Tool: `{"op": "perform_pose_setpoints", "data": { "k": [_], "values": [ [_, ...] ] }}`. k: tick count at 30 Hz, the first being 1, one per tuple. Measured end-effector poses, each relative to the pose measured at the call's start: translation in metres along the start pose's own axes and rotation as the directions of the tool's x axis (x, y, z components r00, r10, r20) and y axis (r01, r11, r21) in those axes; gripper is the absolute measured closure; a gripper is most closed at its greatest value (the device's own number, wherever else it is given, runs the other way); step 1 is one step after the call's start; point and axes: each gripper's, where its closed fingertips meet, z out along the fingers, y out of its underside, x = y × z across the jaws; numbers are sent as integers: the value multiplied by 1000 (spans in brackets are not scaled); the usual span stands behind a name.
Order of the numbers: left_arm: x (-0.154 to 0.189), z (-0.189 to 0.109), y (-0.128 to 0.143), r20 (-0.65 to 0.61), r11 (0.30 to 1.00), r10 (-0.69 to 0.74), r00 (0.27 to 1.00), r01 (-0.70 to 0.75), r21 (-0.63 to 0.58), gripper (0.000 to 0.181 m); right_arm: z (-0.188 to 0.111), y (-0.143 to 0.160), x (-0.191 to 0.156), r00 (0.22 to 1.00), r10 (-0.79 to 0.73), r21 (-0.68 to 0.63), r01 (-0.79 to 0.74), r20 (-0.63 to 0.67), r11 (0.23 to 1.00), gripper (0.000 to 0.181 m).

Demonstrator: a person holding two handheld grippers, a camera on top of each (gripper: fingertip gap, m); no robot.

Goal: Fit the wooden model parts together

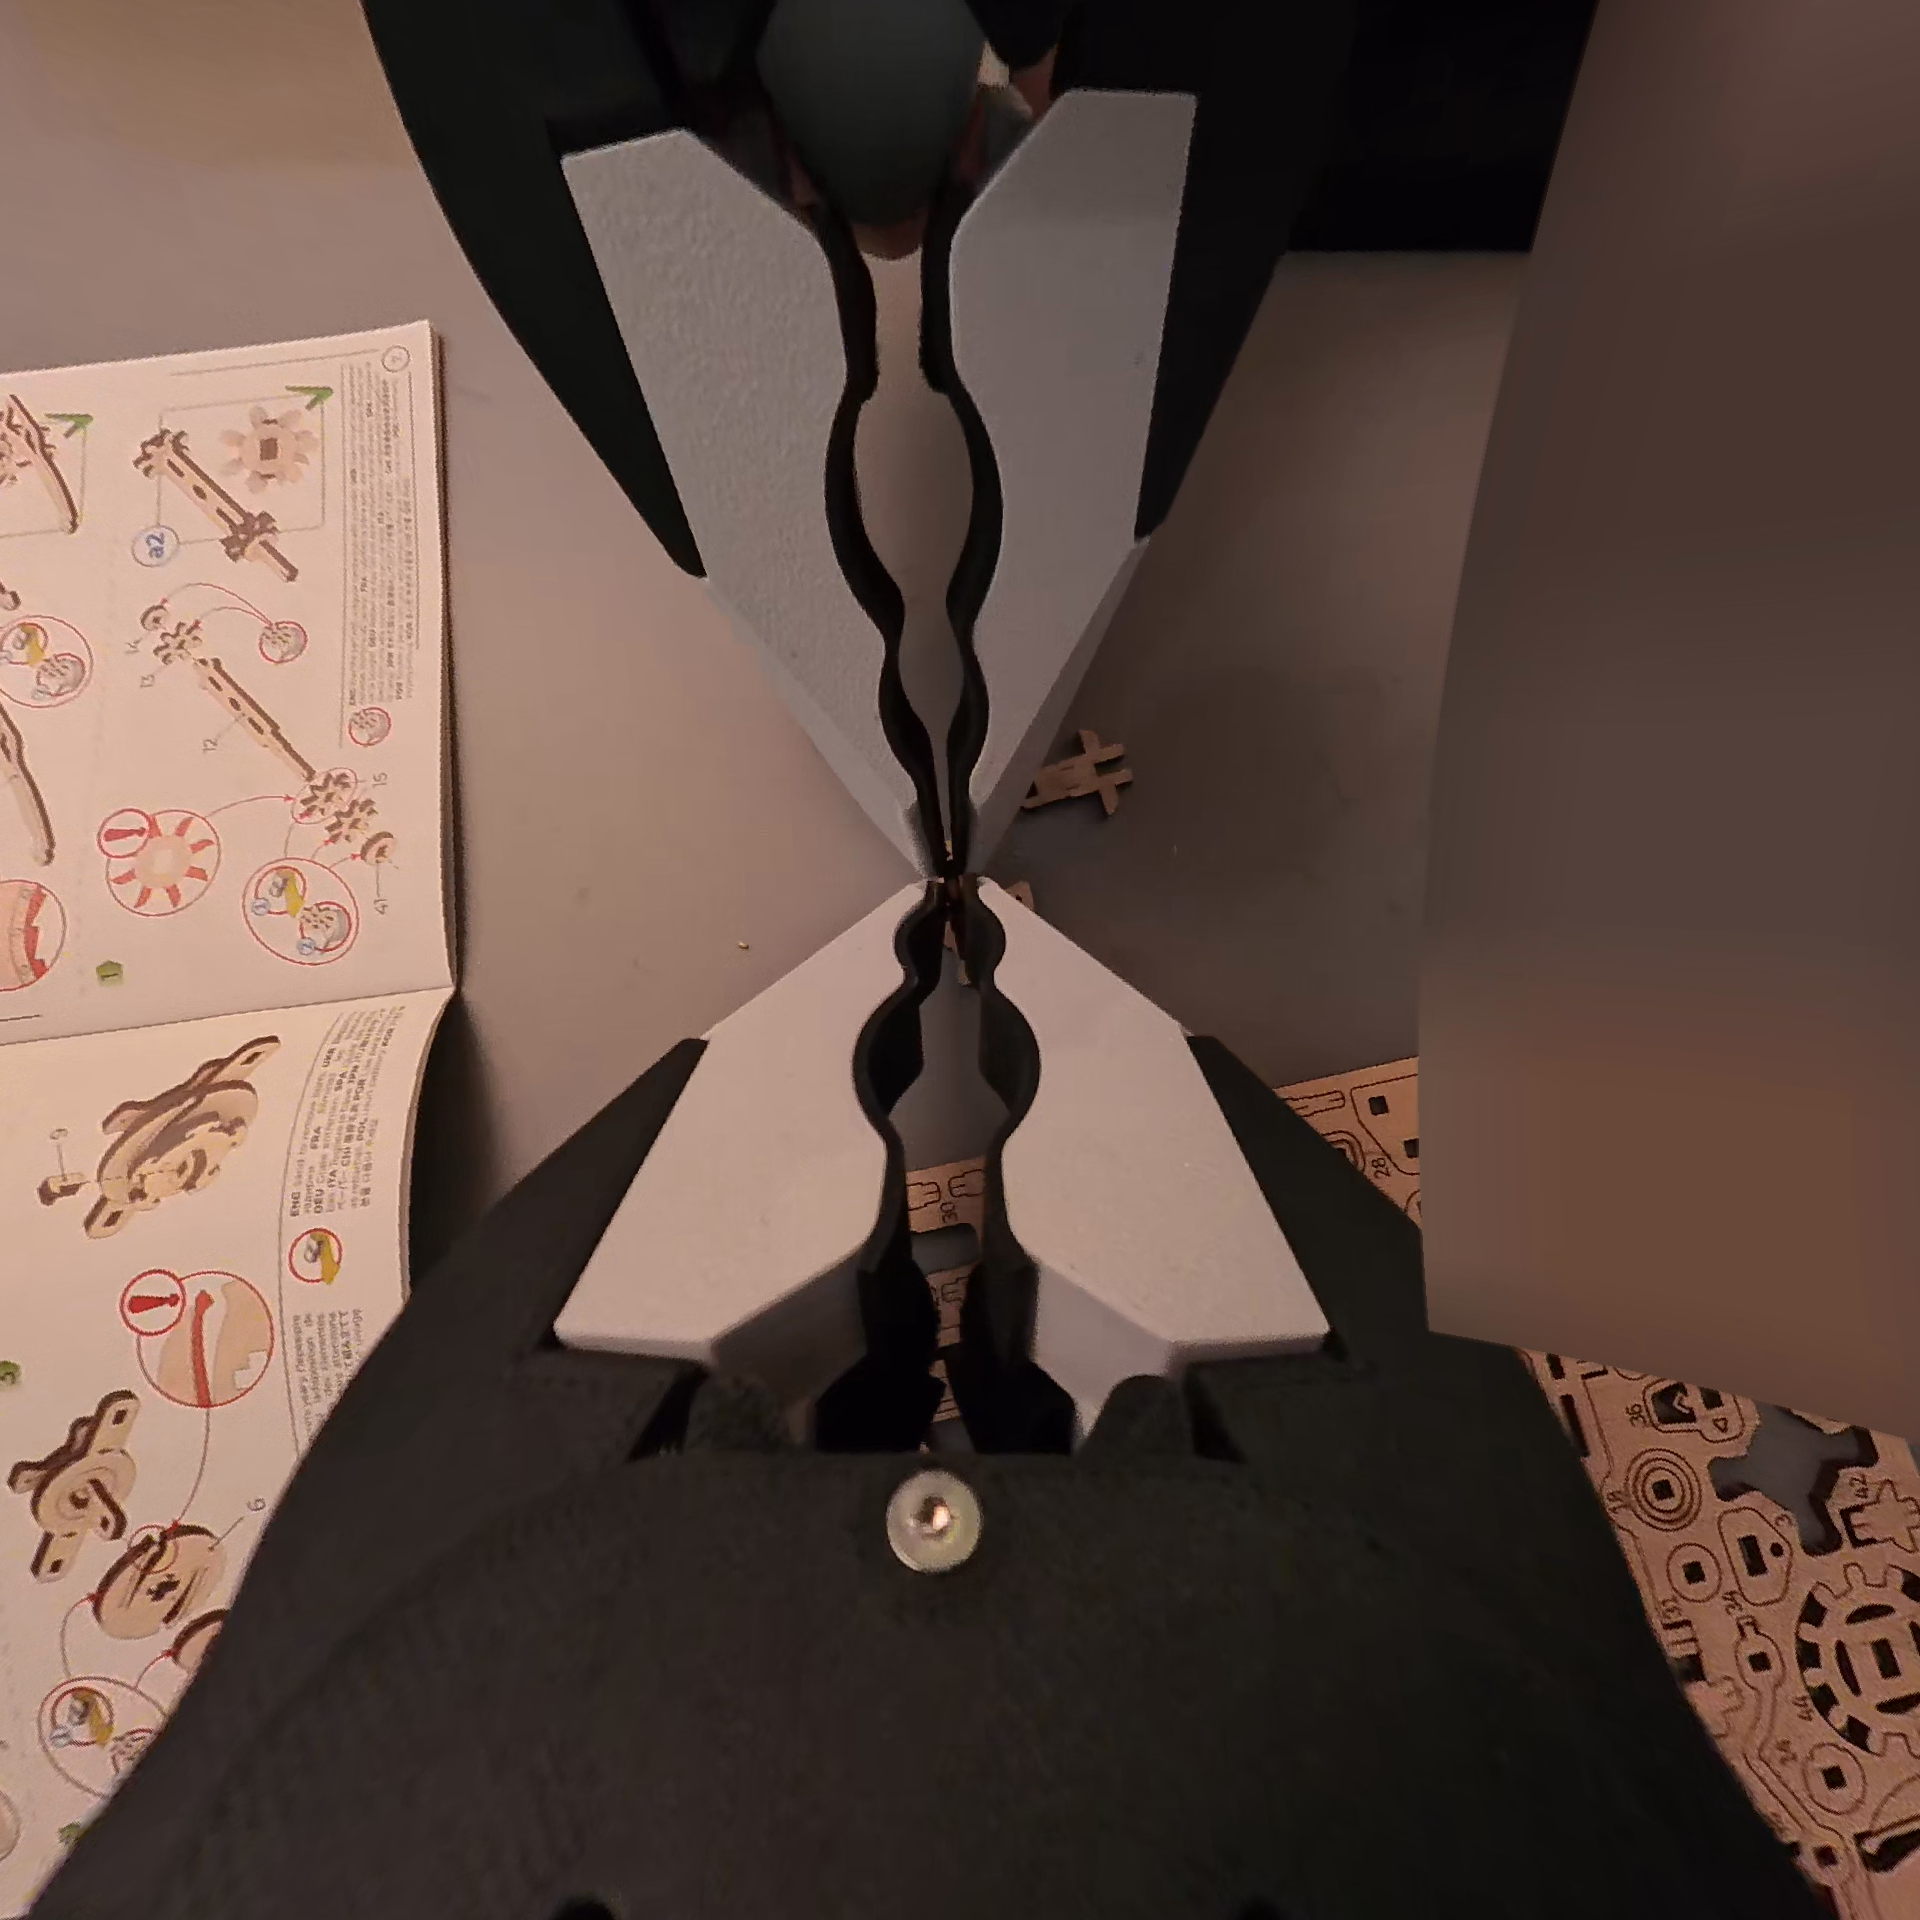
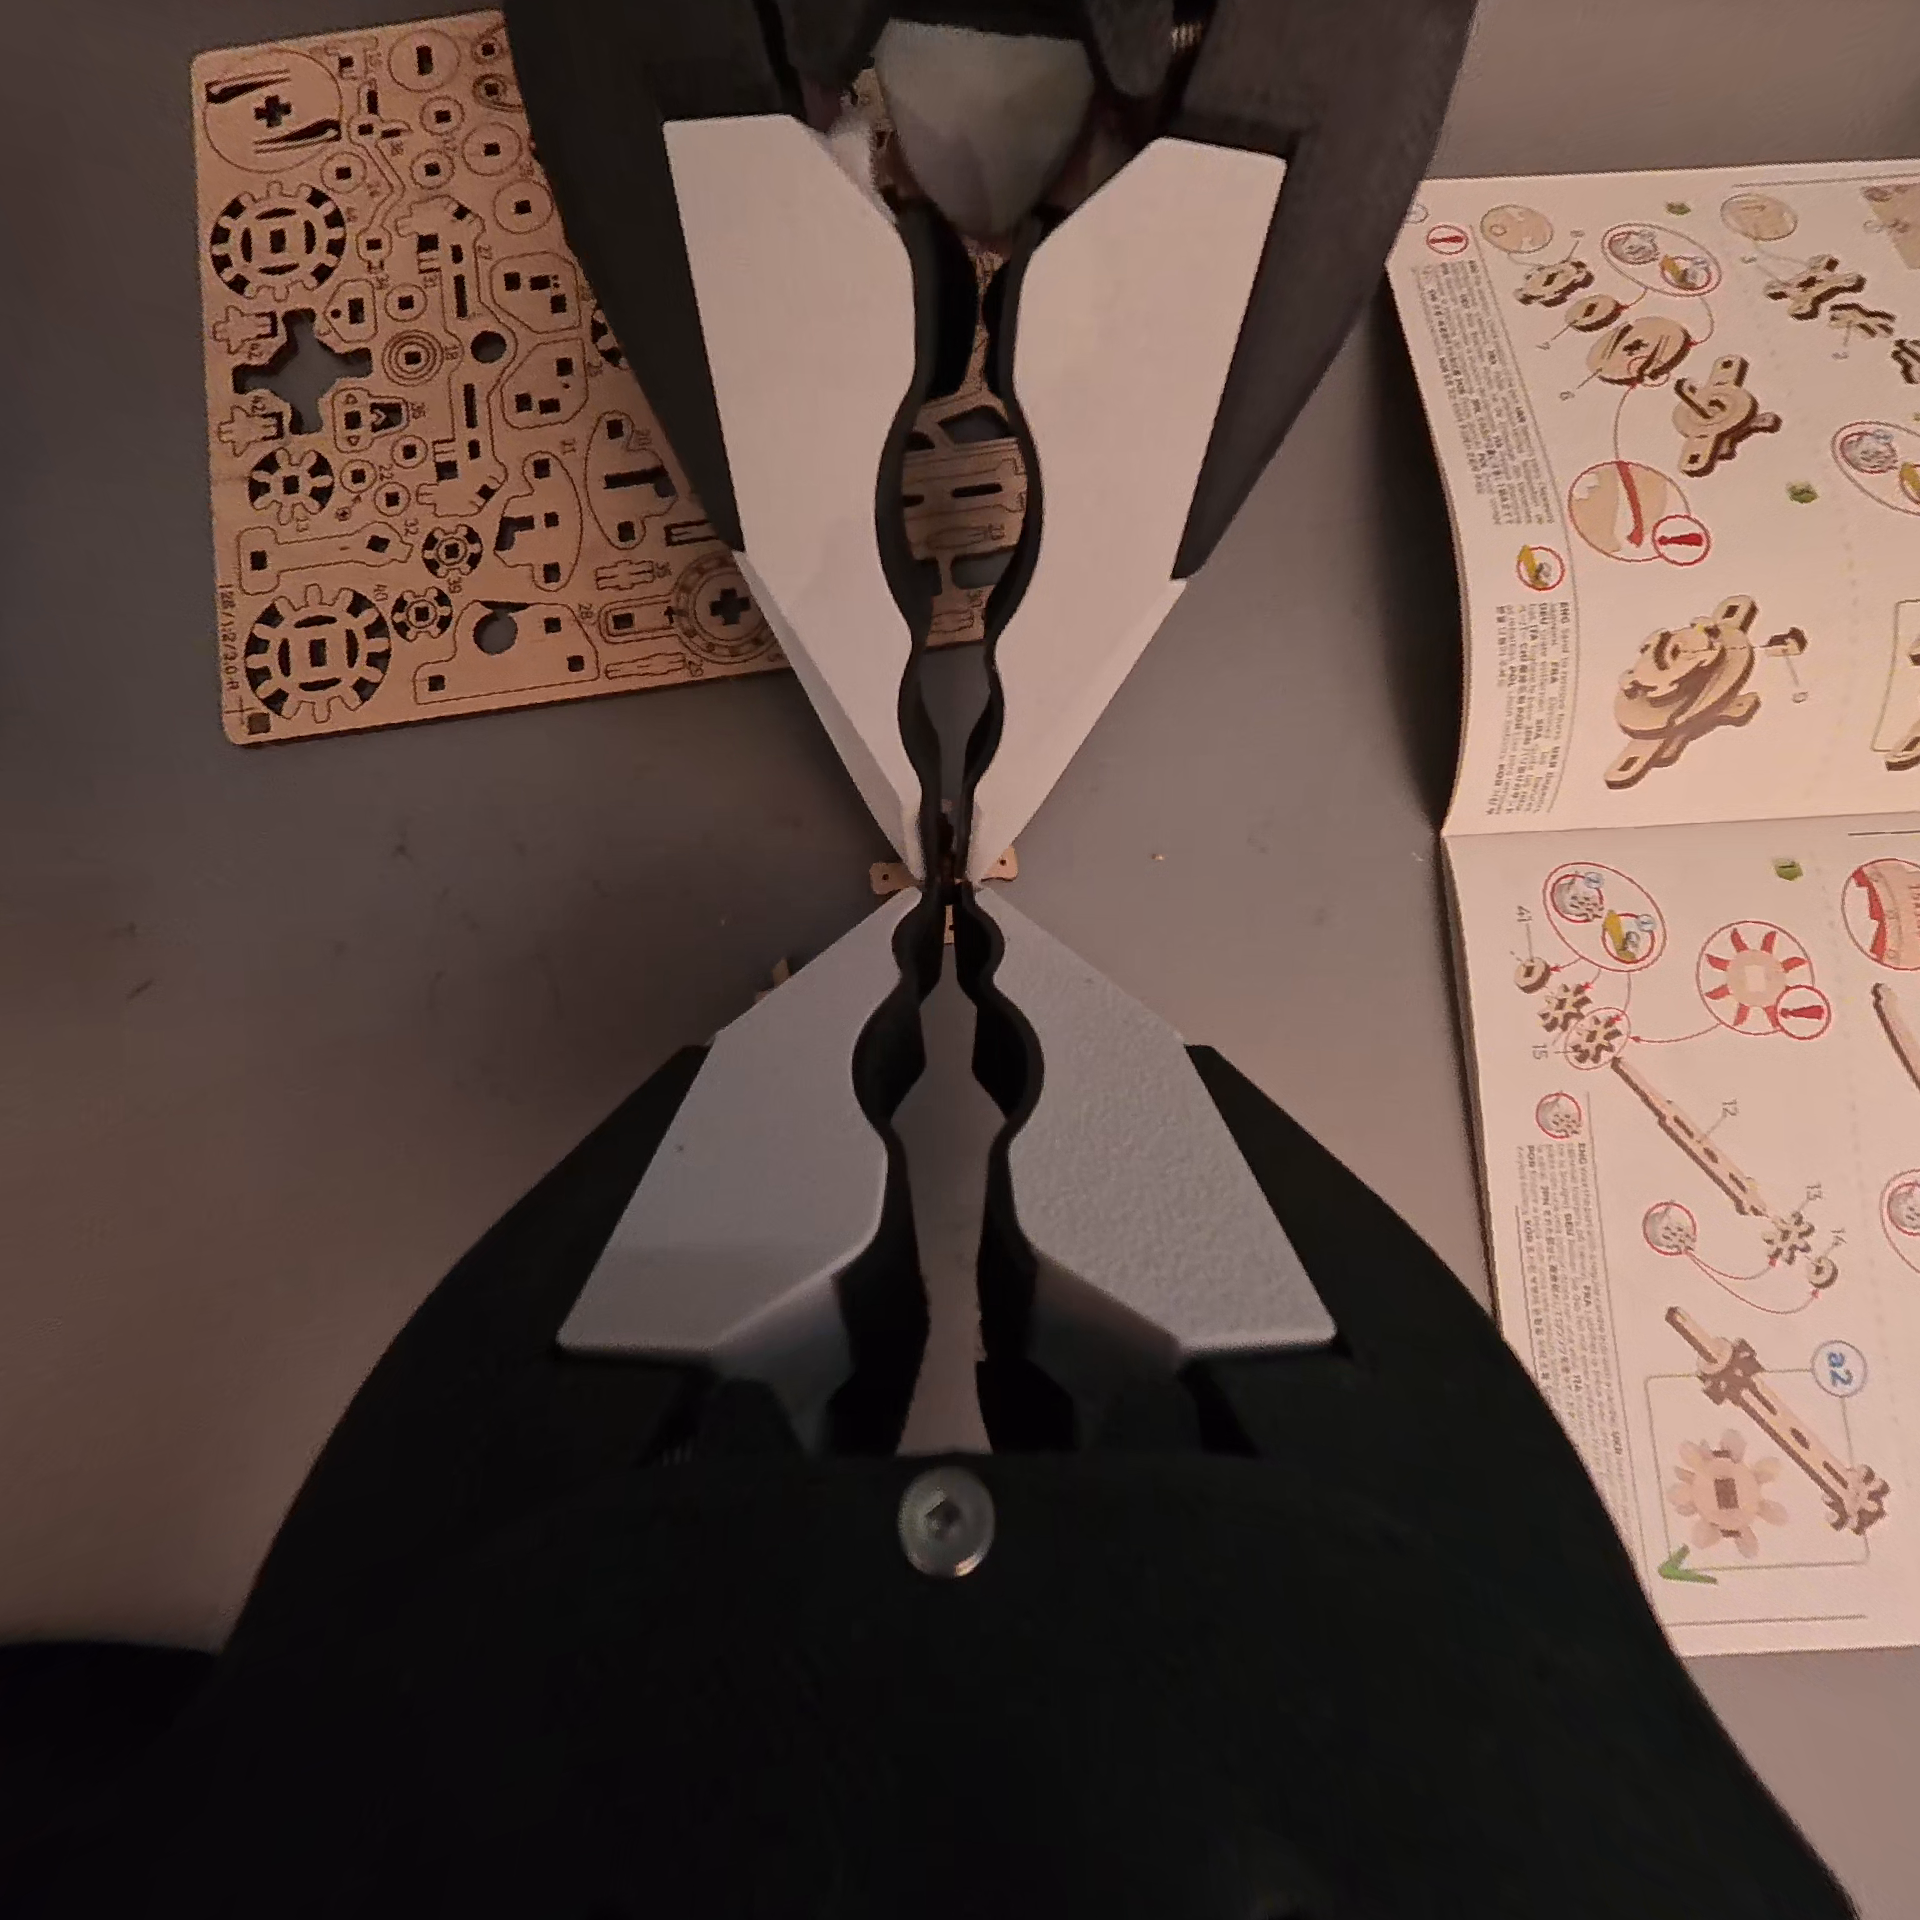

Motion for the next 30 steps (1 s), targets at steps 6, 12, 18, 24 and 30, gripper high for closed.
{"op": "perform_pose_setpoints", "data": {
  "k": [6,12,18,24,30],
  "values": [
    [0,-2,2,-42,999,-37,998,38,3,180,1,-2,0,1000,24,19,-24,14,1000,180],
    [0,-1,7,-57,997,-72,996,71,-19,177,1,-2,0,999,33,11,-33,11,999,180],
    [1,0,4,-52,998,-60,997,59,-15,180,2,-2,0,999,37,11,-37,10,999,180],
    [0,1,4,-64,994,-102,993,98,-50,181,2,-2,0,999,38,15,-38,10,999,180],
    [0,1,5,-75,987,-116,990,106,-124,181,2,-2,0,999,43,14,-44,12,999,180]
  ]
}}
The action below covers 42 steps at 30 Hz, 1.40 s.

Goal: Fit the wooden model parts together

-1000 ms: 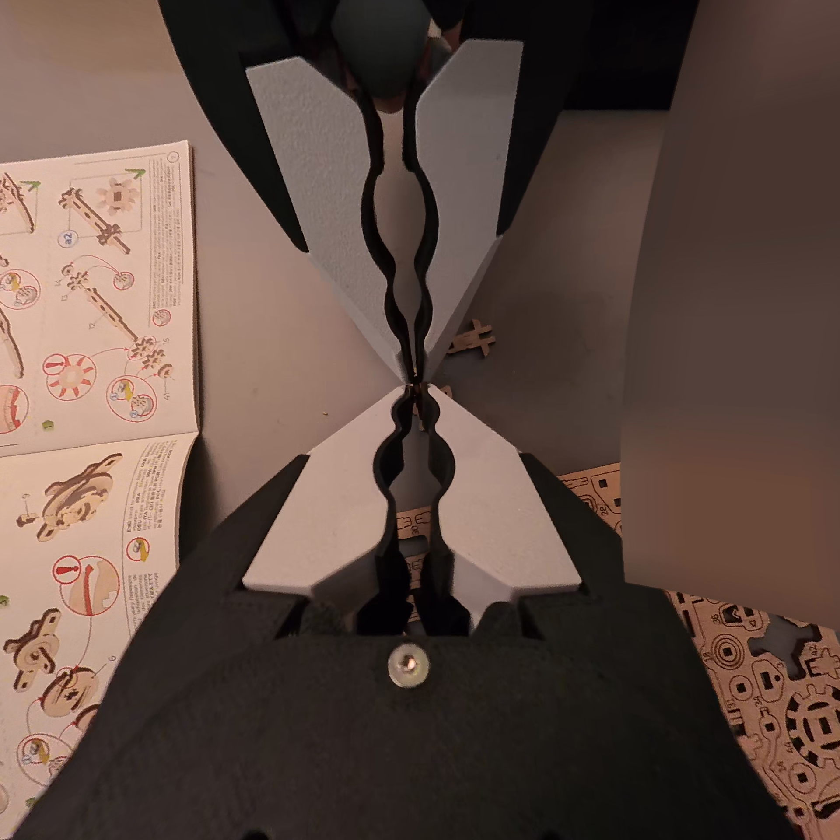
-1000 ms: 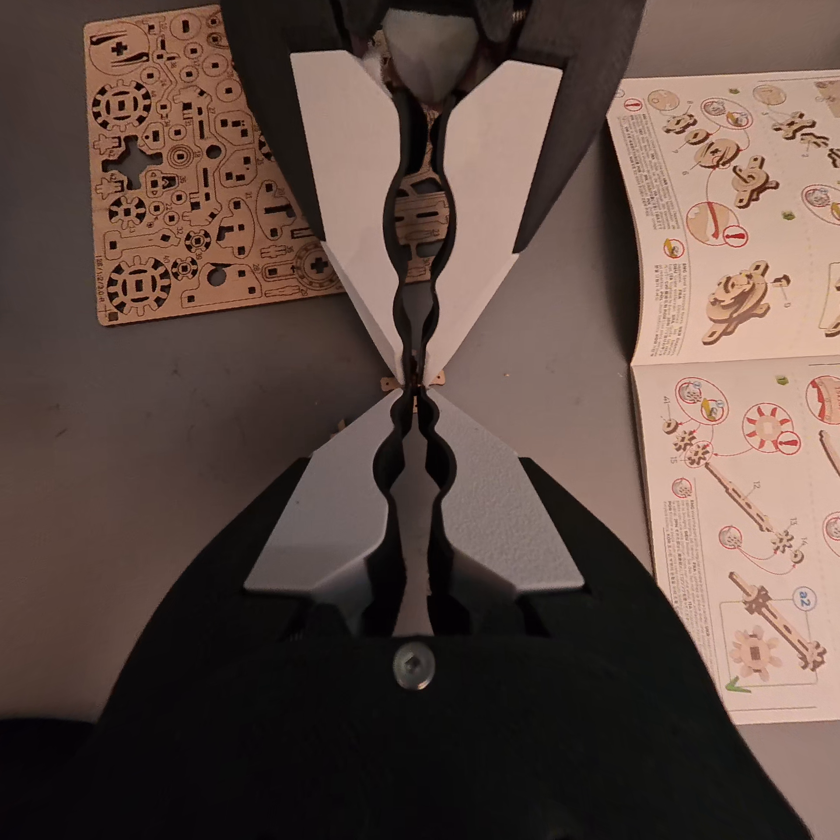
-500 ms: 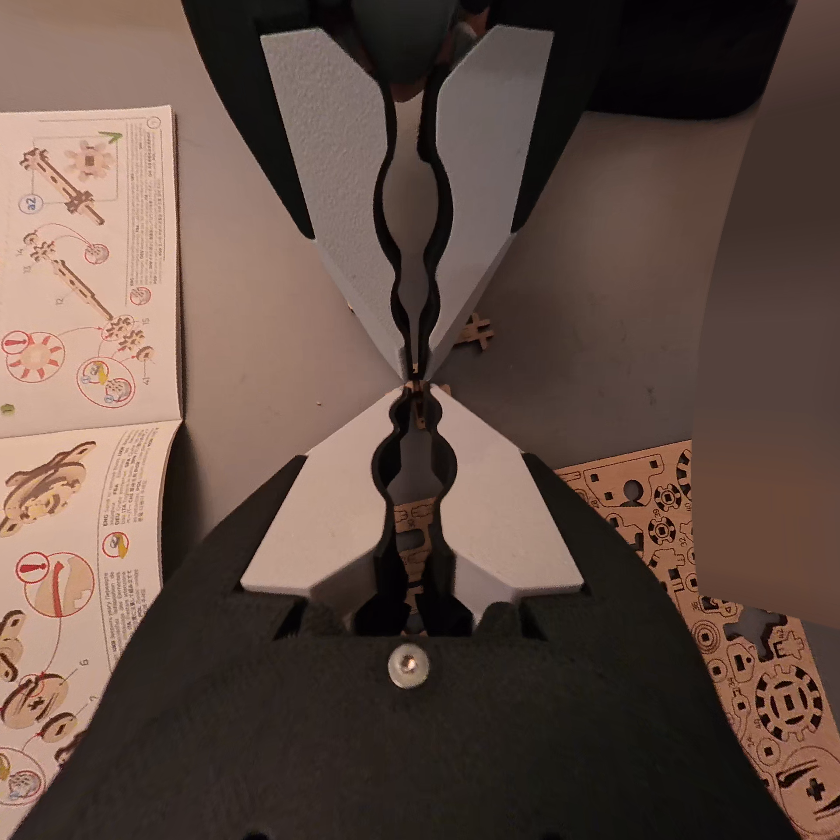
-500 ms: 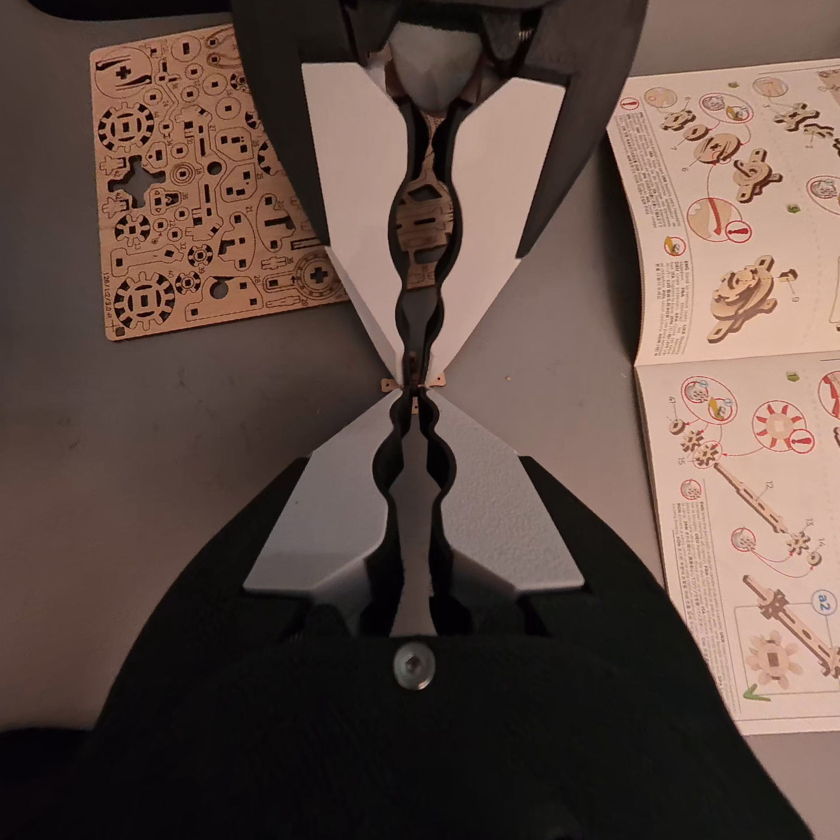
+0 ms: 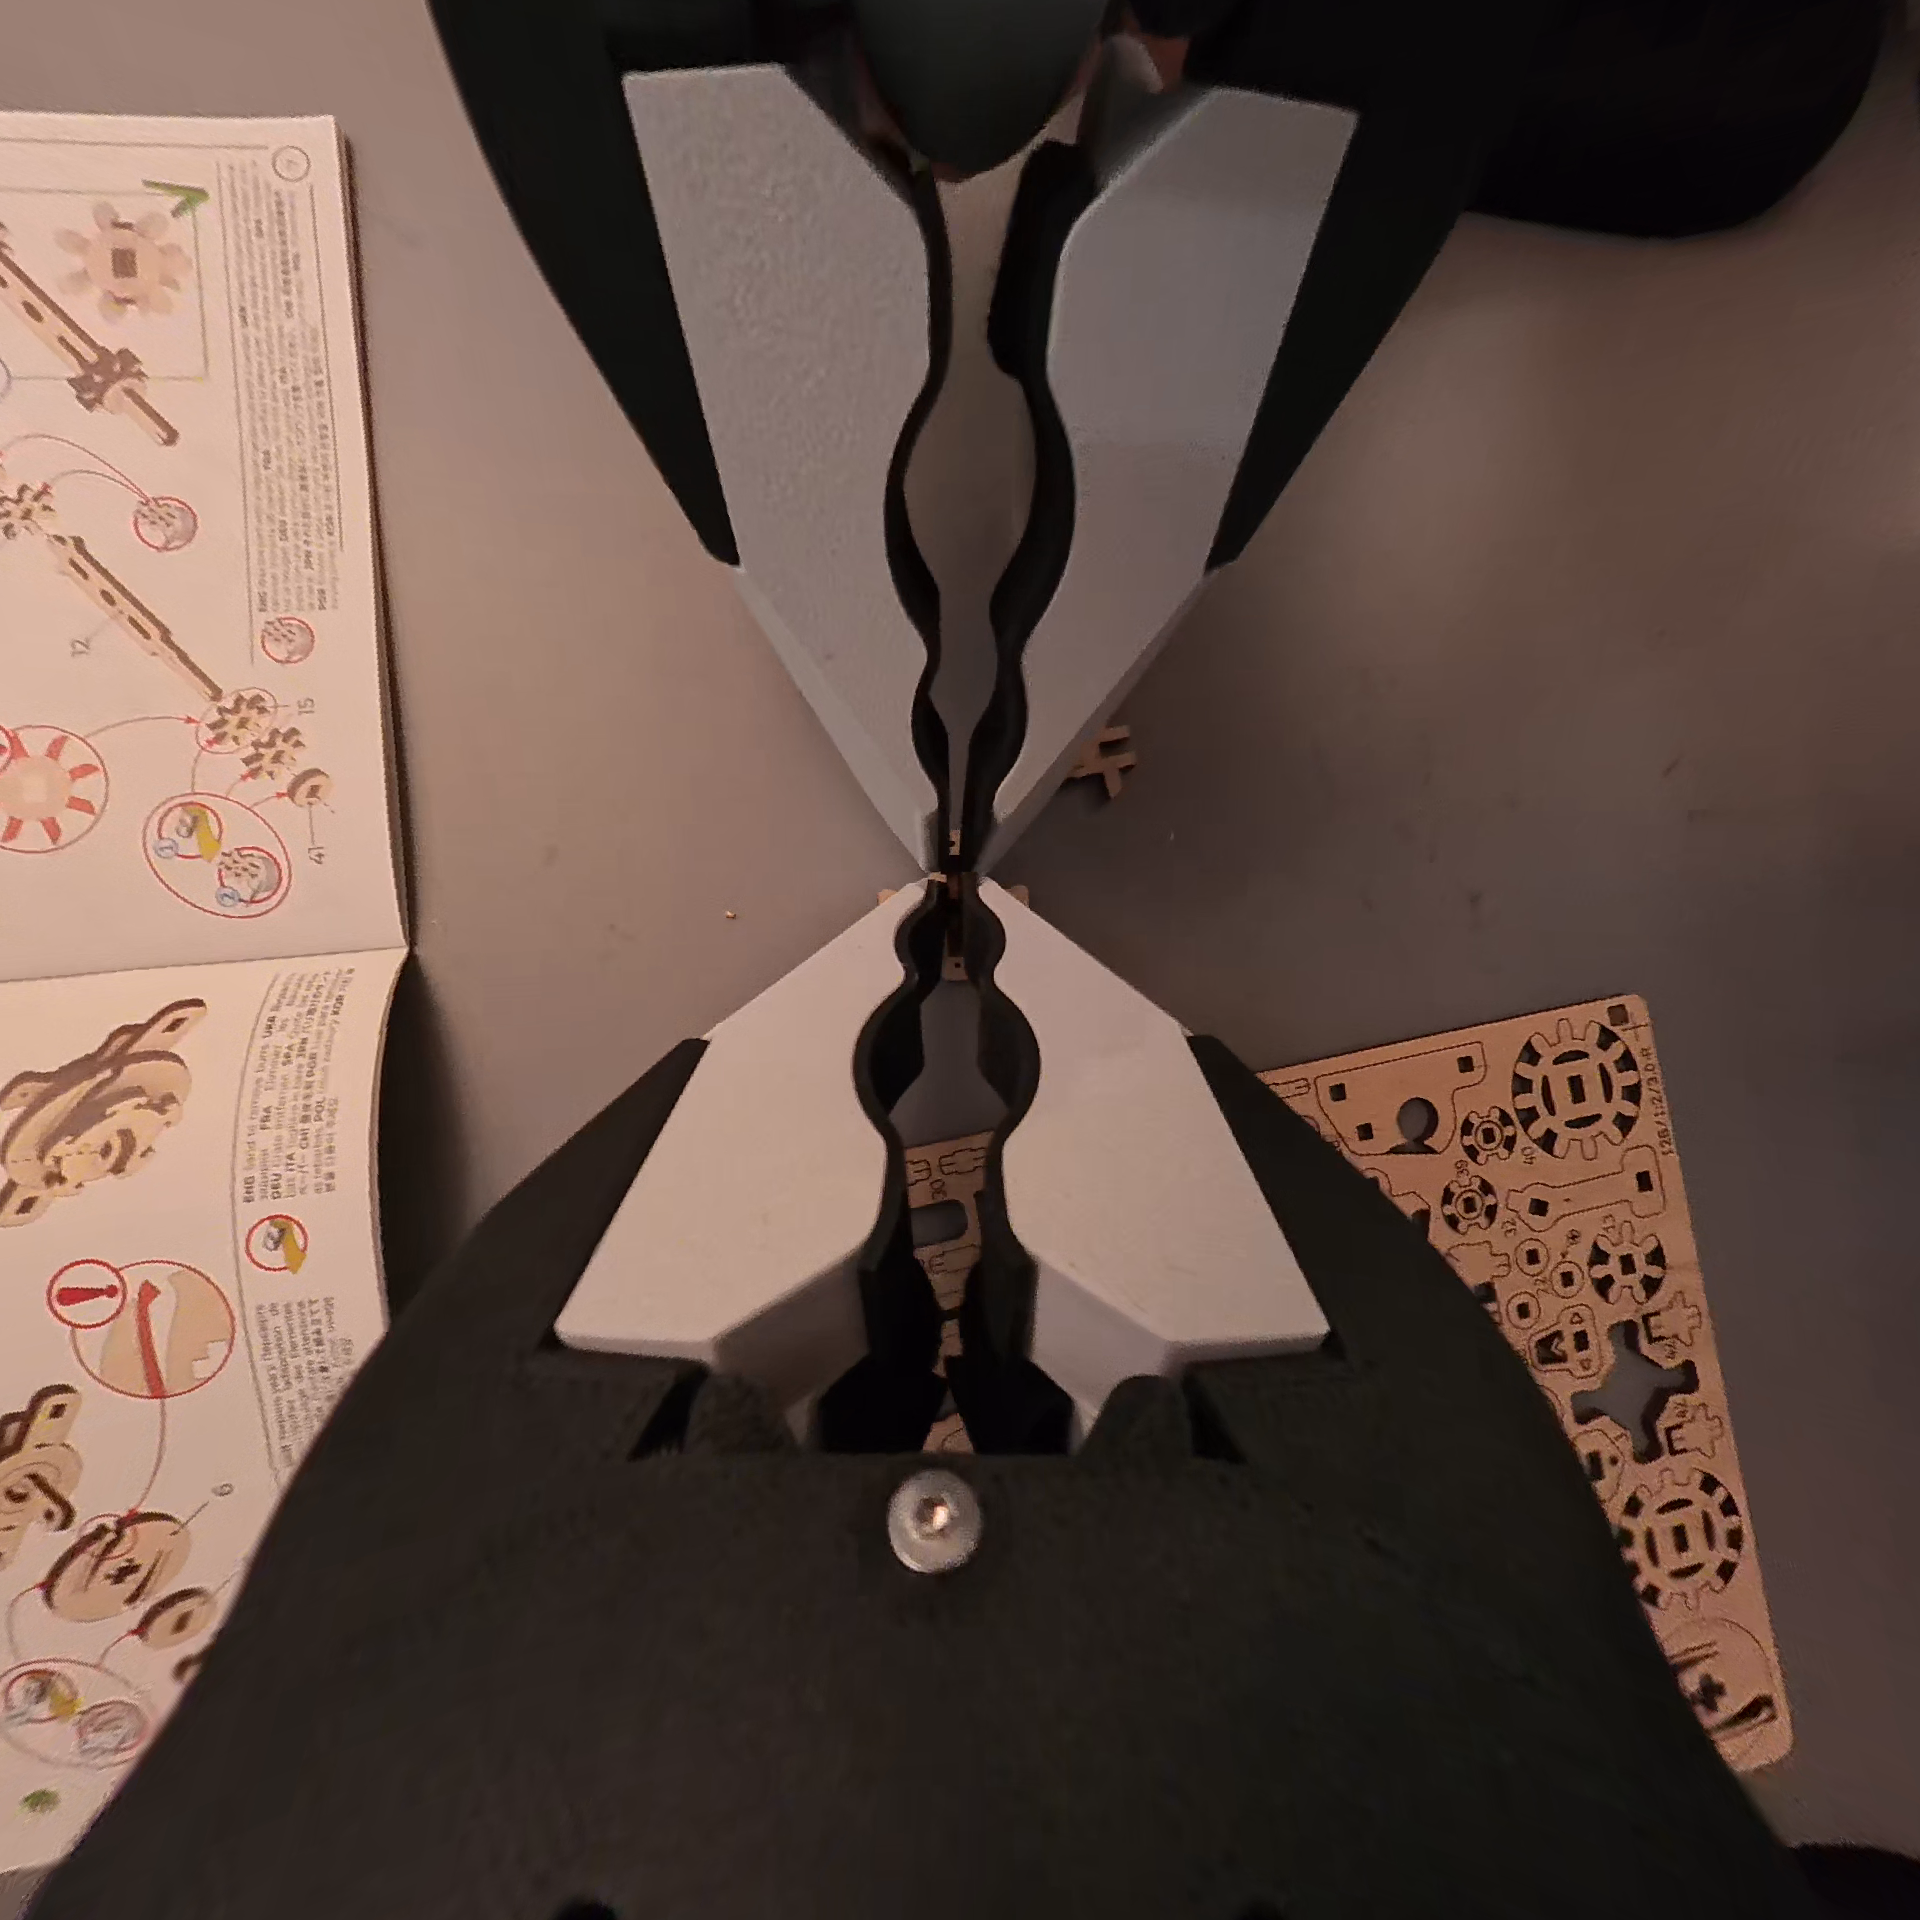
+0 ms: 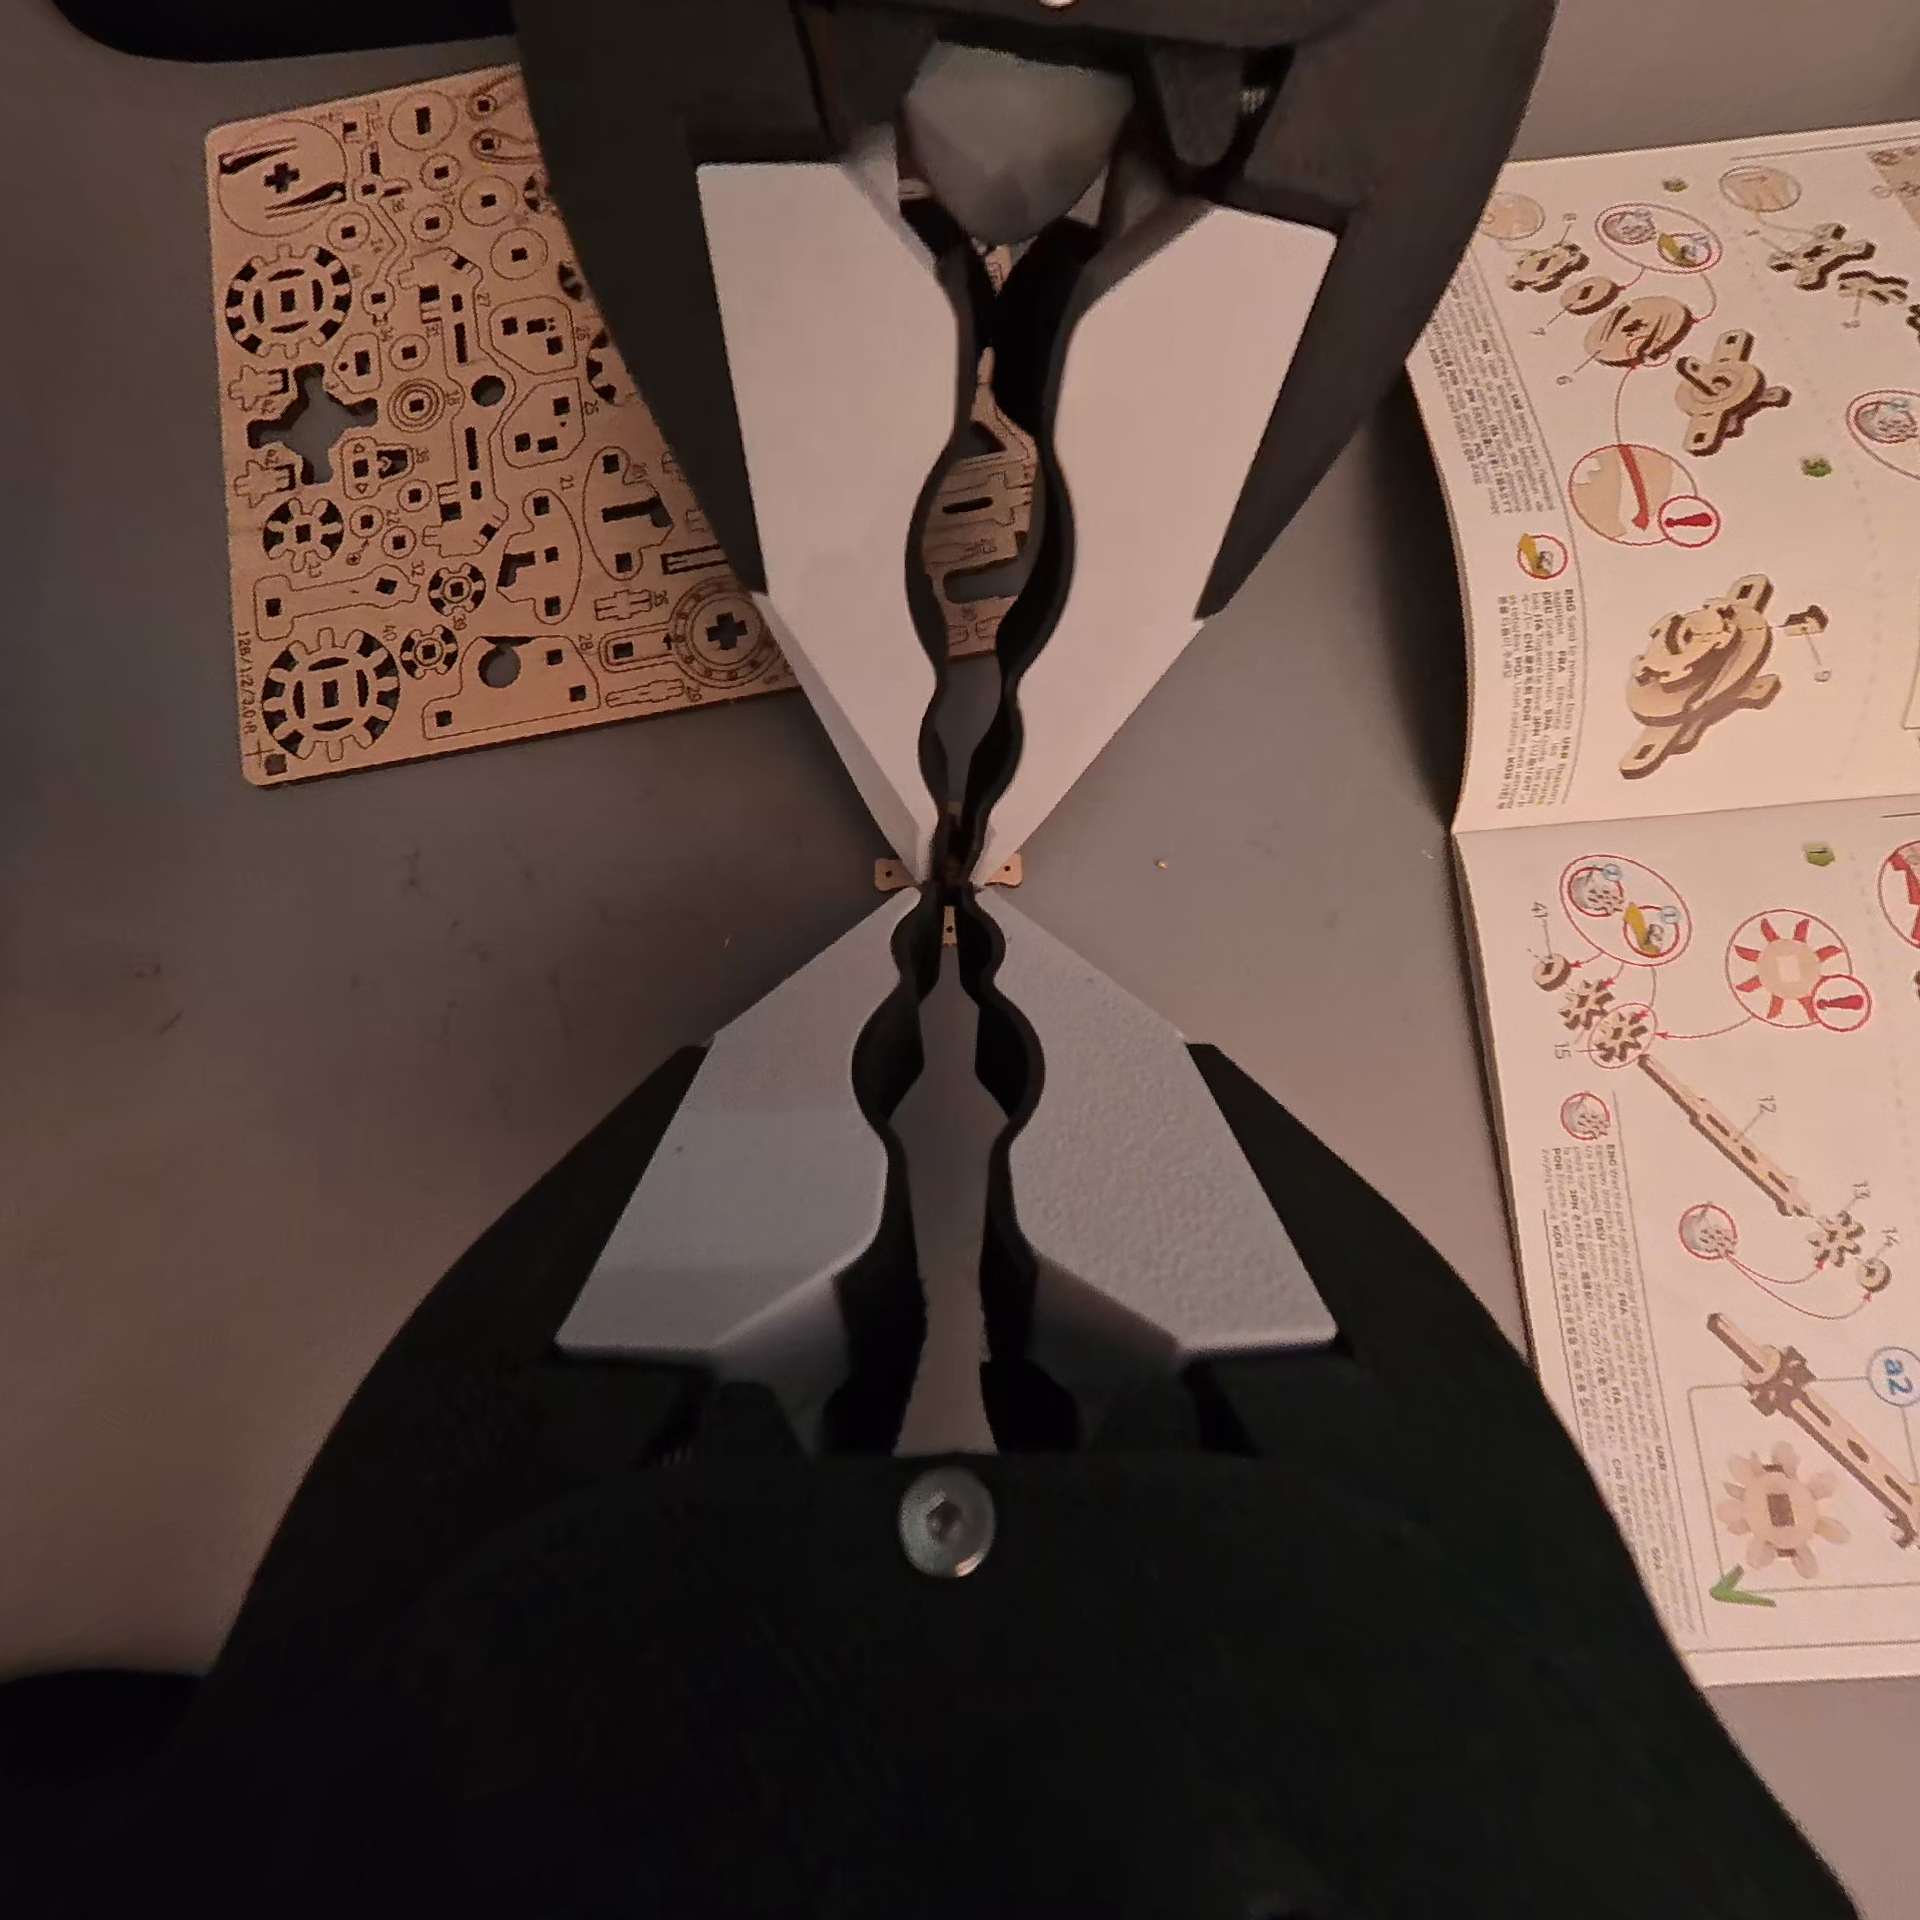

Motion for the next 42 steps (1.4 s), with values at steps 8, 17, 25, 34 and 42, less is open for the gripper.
{"op": "perform_pose_setpoints", "data": {
  "k": [8,17,25,34,42],
  "values": [
    [0,1,1,15,998,17,1000,-16,-62,180,0,0,0,1000,10,11,-10,12,1000,180],
    [1,1,0,2,996,13,1000,-13,-88,180,0,0,-1,1000,9,34,-9,19,999,180],
    [1,2,1,-6,994,5,1000,-5,-105,180,0,0,-1,1000,12,49,-13,19,999,180],
    [1,1,0,-22,998,6,1000,-8,-63,180,0,0,0,1000,10,40,-10,2,999,180],
    [7,-16,6,-91,997,-58,994,63,46,174,4,6,1,1000,-6,-31,5,-22,999,175]
  ]
}}
